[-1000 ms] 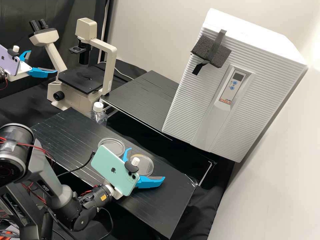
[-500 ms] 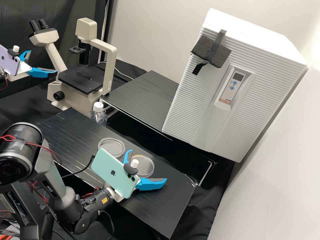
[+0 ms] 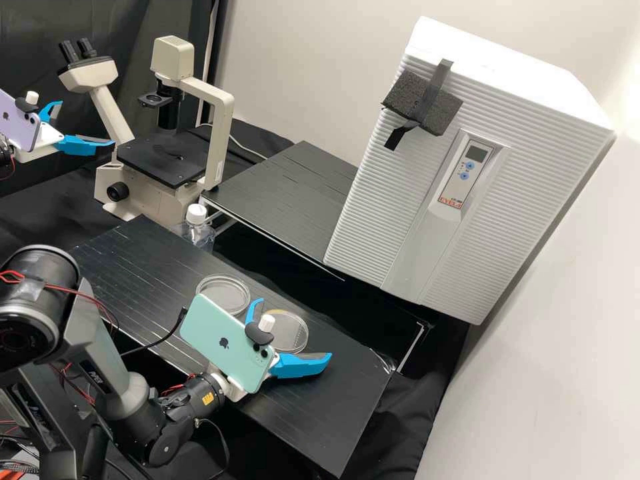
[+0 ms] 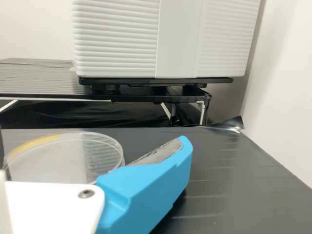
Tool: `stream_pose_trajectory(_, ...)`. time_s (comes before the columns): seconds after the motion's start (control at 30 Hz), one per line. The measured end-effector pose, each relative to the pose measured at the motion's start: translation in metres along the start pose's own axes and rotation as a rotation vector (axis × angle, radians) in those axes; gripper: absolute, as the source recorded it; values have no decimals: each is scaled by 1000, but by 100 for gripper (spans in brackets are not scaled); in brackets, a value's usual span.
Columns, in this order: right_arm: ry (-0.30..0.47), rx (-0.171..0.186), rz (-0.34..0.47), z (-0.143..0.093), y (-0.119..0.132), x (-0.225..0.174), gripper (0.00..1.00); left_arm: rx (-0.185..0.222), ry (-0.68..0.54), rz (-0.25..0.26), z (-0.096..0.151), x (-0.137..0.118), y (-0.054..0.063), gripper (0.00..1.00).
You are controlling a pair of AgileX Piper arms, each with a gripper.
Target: Close the petri dish lid.
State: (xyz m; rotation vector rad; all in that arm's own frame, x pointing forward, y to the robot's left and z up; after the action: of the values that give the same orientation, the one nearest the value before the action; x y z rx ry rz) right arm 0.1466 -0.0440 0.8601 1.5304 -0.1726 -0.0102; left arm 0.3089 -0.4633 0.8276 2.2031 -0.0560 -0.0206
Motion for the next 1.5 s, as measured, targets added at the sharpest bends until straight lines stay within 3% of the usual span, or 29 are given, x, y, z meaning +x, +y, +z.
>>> stream_pose_trajectory(0.47,12,-13,-20,-2,-3,1,100,0,0,0,0,0,0,100)
stream_pose_trajectory(0.5,12,-12,-23,-2,-3,1,0,0,0,0,0,0,0,100)
stream_pose_trajectory(1.5,18,-9,-40,-2,-5,2,0,0,0,0,0,0,0,100)
